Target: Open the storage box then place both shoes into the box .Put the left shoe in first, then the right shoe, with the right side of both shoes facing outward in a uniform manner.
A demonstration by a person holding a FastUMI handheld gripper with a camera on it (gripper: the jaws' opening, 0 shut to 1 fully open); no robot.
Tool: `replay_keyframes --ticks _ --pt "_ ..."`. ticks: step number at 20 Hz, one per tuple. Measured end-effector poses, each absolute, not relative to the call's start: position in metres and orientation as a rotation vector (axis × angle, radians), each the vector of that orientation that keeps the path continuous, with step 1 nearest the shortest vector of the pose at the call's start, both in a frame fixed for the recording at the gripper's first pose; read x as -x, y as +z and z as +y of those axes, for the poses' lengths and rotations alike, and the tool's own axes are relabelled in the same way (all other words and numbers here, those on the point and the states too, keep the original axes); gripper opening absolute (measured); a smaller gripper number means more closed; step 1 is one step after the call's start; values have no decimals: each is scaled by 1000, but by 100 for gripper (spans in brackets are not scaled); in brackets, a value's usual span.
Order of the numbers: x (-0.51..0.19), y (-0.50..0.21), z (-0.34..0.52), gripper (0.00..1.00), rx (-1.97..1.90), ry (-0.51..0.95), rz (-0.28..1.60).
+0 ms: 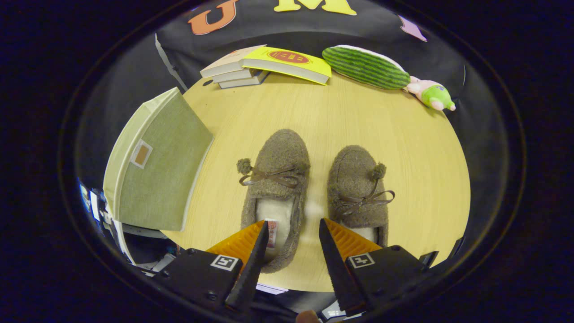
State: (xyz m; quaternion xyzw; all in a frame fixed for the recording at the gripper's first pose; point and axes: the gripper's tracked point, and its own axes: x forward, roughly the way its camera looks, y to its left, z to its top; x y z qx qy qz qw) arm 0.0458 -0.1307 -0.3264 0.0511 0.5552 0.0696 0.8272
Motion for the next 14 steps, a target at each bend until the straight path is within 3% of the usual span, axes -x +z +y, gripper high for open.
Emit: replay_keyframes --ticks 4,9,12,14 --pt "-54 -342 -125 71 -210 144 1227" --pt "-61 -355 -125 35 -310 144 1286" --pt "-61 -357 -128 24 -376 133 1300" --pt "-58 -353 -123 12 -480 132 1303"
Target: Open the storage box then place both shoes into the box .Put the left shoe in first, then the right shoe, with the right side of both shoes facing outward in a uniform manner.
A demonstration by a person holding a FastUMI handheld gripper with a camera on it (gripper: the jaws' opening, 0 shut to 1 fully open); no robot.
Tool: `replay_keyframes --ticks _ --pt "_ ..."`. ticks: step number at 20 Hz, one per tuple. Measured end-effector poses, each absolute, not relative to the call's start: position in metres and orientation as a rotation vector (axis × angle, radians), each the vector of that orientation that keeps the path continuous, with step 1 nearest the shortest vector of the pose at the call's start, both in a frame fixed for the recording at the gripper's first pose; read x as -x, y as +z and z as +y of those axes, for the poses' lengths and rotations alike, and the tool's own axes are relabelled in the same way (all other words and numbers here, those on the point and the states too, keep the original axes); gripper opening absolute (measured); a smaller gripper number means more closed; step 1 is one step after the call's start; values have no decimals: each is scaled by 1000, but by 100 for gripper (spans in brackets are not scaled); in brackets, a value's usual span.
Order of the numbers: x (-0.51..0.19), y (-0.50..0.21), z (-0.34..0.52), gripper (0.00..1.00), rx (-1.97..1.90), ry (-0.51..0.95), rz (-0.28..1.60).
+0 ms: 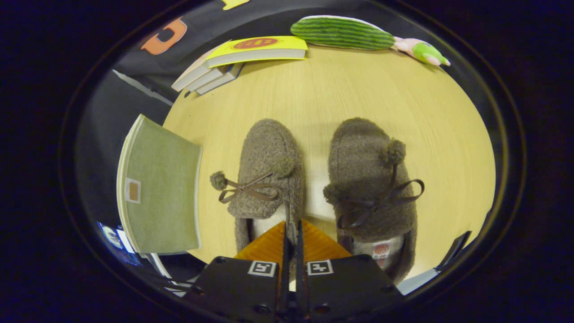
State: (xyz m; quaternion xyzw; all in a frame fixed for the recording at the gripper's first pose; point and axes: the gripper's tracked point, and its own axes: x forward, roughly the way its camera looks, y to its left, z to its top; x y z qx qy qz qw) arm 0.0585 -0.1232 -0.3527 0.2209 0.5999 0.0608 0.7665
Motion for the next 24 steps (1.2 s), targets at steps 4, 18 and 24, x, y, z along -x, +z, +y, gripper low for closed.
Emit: replay_keyframes --ticks 4,18,24 --pt "-57 -333 -105 6 -700 146 1279" --pt "-42 -103 11 6 -726 295 916" --pt "-55 -74 116 6 -780 358 924"
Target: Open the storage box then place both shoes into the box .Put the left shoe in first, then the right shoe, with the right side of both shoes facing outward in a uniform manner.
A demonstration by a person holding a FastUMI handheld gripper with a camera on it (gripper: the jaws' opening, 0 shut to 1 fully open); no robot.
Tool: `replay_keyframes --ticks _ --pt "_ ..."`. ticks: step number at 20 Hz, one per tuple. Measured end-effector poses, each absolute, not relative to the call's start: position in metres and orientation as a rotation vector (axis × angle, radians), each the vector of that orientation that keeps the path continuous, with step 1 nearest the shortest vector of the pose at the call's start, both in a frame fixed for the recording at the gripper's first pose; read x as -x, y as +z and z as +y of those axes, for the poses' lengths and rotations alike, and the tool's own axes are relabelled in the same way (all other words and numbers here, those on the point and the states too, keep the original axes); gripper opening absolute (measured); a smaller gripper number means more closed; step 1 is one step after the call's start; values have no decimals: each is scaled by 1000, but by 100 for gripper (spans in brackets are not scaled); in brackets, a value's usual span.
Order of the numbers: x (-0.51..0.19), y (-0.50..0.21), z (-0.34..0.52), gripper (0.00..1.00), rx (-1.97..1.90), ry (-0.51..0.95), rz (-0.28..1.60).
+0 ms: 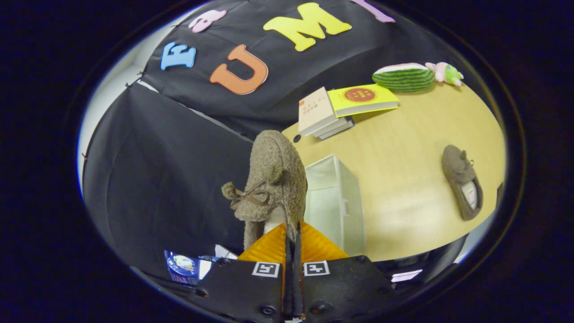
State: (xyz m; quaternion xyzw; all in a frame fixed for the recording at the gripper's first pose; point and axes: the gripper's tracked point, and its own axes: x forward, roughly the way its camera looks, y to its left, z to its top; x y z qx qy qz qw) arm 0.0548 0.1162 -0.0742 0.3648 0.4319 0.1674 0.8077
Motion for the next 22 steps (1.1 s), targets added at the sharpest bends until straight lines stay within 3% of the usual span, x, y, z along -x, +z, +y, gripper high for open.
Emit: replay_keyframes --ticks 12,16,17,20,22 --pt "-86 -191 205 6 -729 167 1124" --pt "-88 -202 219 7 -738 182 1159" --pt "-89 -201 220 14 -737 190 1156" --pt "-95 -190 223 23 -777 228 1121" --pt "-96 -179 225 38 -773 277 1091"
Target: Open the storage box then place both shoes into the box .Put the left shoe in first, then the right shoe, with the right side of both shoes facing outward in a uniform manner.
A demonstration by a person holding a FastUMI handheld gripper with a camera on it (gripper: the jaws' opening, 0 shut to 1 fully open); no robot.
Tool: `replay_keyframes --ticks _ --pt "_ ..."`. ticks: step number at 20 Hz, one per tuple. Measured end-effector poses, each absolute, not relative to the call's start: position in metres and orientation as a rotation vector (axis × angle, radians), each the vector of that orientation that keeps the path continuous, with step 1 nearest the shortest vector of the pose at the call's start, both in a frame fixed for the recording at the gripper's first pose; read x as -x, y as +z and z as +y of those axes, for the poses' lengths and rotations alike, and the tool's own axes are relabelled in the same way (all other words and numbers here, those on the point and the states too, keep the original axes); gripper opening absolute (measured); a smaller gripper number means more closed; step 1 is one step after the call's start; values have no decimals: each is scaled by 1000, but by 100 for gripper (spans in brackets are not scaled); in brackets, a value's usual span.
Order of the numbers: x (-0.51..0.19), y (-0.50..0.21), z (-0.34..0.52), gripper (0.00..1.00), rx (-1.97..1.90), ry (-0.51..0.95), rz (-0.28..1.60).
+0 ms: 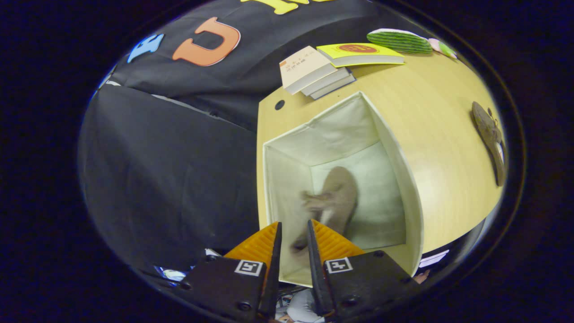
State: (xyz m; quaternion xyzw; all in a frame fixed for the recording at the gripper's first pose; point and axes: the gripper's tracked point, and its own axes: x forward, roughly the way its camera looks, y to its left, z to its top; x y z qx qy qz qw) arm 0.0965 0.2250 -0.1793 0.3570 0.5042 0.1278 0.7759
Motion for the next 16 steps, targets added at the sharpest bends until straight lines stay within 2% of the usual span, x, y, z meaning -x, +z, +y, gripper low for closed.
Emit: replay_keyframes --ticks 3,5,11,16 --pt "-101 -171 218 70 -689 284 1030" --pt "-99 -162 209 78 -621 284 990" --pt "-91 -134 156 81 -403 242 900" --pt "-98 -120 72 81 -254 155 810"
